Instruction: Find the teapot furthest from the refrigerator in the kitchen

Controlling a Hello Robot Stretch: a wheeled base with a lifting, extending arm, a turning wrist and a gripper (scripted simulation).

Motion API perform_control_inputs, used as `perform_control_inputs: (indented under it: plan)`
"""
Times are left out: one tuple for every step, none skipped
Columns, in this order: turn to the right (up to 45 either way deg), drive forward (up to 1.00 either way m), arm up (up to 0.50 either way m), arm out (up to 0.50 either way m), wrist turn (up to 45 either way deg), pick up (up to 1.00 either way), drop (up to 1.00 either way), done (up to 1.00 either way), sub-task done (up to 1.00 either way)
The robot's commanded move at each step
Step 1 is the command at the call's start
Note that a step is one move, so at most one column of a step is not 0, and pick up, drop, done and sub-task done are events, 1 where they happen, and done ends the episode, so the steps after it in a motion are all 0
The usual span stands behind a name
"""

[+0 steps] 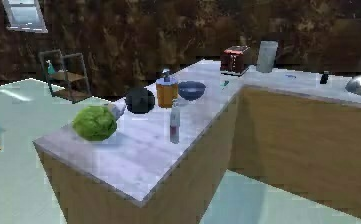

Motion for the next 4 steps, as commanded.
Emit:
perform_control_inputs:
  plan:
    - [45.0, 0.0, 0.0, 0.0, 0.0, 0.0, 0.0, 0.0, 0.0]
    - [45.0, 0.0, 0.0, 0.0, 0.0, 0.0, 0.0, 0.0, 0.0]
    - [45.0, 0.0, 0.0, 0.0, 0.0, 0.0, 0.0, 0.0, 0.0]
    - [27.0, 0.0, 0.0, 0.0, 0.0, 0.0, 0.0, 0.0, 0.0]
